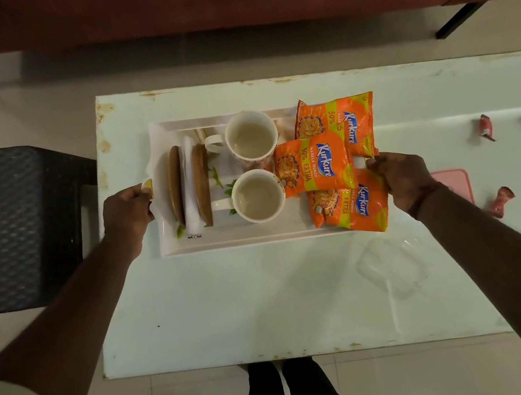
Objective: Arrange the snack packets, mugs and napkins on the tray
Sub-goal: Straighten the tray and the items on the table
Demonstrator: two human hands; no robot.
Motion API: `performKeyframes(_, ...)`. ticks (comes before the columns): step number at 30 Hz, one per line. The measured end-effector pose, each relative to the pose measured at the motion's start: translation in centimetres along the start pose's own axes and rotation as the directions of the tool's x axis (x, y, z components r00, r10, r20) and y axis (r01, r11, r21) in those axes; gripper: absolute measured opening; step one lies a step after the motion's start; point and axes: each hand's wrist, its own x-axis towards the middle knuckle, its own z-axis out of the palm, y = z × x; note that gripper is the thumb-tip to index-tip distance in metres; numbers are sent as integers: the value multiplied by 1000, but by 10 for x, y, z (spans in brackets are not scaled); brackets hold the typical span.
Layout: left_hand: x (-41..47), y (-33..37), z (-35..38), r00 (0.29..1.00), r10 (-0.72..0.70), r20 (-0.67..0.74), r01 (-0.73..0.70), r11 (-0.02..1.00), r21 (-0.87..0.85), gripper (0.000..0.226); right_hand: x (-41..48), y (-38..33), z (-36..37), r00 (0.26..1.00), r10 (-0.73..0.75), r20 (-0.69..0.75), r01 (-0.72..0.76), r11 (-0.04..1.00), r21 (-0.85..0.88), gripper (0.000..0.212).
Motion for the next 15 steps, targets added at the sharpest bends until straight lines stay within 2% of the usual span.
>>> performKeyframes(6,5,-3,-1,1000,-5,-7,5,999,33,15,1,2,2,1000,-4,4,4,1000,7,31)
performKeyframes(9,7,-5,1,1000,20,8,-20,999,45,9,0,2,3,1000,-20,9,20,1000,-14,29)
performKeyframes(13,4,-3,1,999,-35,2,35,999,-4,25,-5,0,6,1000,-26,-14,26,999,-38,20)
performKeyframes(15,-2,2,2,1000,-4,2,4,999,37,35,-11,-2,8,995,-72,-75,64,992,-107,24)
